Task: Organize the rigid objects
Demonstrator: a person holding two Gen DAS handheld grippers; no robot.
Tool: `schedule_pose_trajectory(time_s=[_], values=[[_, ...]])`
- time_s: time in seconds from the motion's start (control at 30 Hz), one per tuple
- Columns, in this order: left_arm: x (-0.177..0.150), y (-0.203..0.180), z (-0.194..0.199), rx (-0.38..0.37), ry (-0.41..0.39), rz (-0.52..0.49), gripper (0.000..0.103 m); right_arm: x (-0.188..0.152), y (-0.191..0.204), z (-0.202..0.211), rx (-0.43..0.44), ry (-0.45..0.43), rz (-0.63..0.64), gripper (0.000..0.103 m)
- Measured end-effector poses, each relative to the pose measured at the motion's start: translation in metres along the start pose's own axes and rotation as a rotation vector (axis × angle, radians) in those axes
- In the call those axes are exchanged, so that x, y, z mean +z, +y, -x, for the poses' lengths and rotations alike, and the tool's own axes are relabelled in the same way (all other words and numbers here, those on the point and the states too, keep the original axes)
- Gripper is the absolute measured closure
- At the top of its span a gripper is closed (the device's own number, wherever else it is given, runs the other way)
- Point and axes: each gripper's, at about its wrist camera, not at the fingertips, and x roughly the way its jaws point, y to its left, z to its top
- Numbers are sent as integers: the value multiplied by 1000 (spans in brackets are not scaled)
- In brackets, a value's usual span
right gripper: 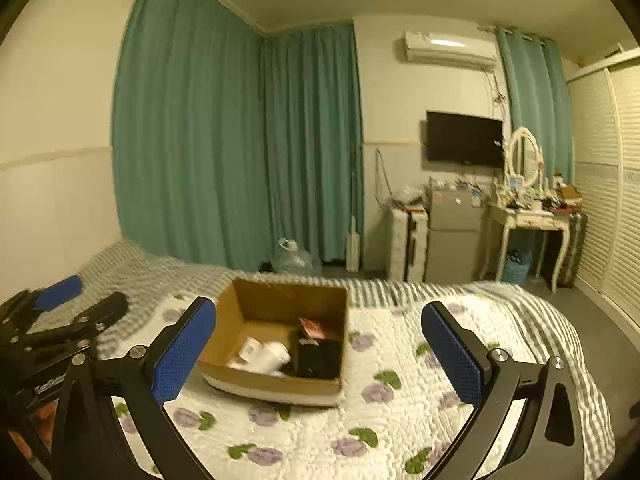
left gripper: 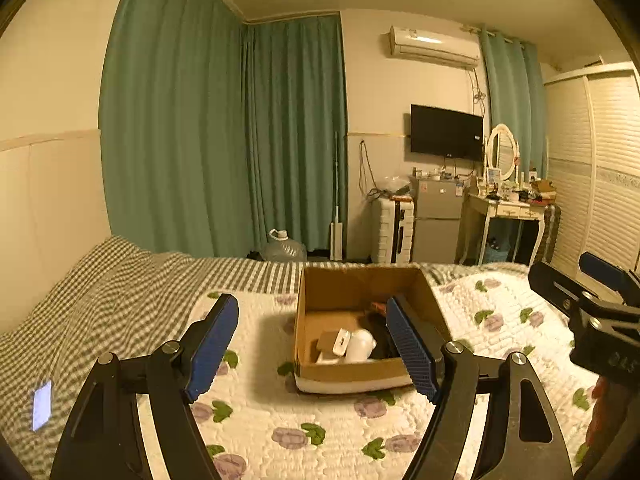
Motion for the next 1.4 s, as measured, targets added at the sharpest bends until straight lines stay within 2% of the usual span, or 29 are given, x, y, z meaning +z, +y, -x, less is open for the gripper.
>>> schedule_pose_trajectory(time_s=[0.13,0.47,1.4], values=[[-7,-6,-12,2,32,-19,24,-8,-6,-14,-10,41,-17,0],[-17,-7,-25,-18,75,-12,24,-24,-4,-26,-19,72,14,0],[-19,-10,-23,-34,88,10,24,-28,5,-29,-13,97,37,0]])
